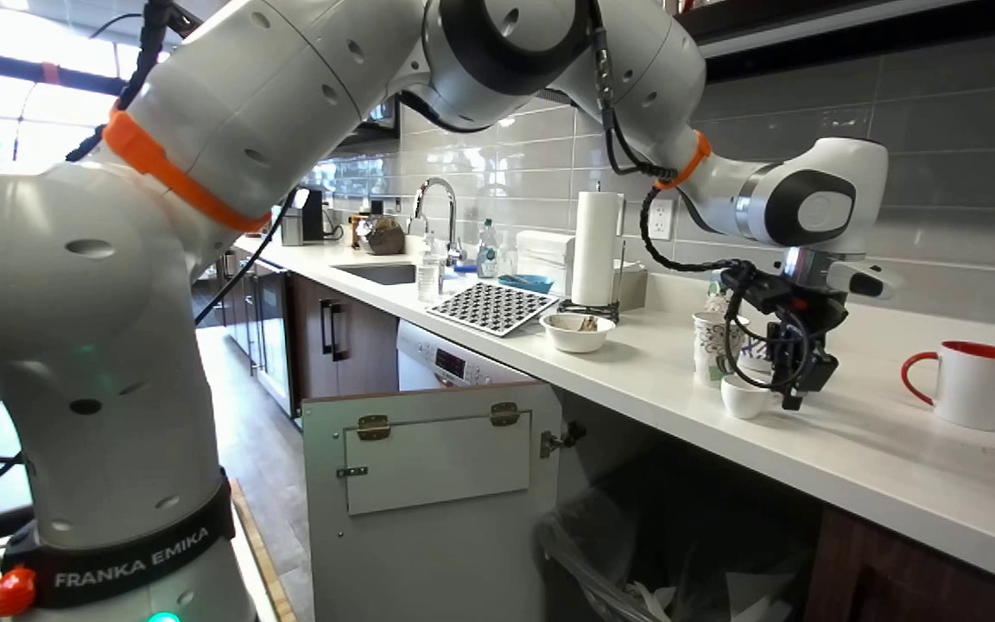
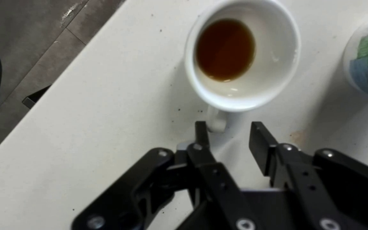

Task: Pour the contents in the white mug into the coffee cup.

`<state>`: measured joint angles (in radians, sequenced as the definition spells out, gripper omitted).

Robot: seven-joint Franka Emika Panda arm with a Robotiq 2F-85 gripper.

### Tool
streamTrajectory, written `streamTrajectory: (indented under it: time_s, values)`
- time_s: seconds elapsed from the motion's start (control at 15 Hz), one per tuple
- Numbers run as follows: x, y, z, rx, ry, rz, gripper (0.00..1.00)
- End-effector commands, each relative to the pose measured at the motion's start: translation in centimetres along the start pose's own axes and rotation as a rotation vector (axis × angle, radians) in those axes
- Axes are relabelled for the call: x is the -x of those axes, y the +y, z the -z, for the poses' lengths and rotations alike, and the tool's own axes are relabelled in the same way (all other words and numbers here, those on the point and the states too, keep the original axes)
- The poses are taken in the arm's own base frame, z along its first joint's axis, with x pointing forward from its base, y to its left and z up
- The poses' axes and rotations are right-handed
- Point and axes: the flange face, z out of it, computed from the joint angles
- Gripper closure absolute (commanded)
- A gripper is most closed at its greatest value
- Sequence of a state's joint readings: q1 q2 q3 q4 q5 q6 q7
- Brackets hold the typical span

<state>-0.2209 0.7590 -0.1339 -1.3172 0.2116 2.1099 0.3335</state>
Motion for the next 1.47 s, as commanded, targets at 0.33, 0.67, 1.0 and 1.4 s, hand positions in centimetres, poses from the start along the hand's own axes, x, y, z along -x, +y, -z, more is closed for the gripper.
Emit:
streamTrajectory:
  time_s: [0.33,0.67,1.0,1.4]
  values:
    - [0.67,0.47,0.0,0.036,-0.039,-0.009,0.71]
    - [0.66,0.54,-0.06,0.041,-0.047,-0.012,0.75]
    - [0.56,0.57,-0.07,0.042,-0.046,-0.015,0.84]
    - [0.52,0.63,-0.12,0.042,-0.047,-0.022,0.92]
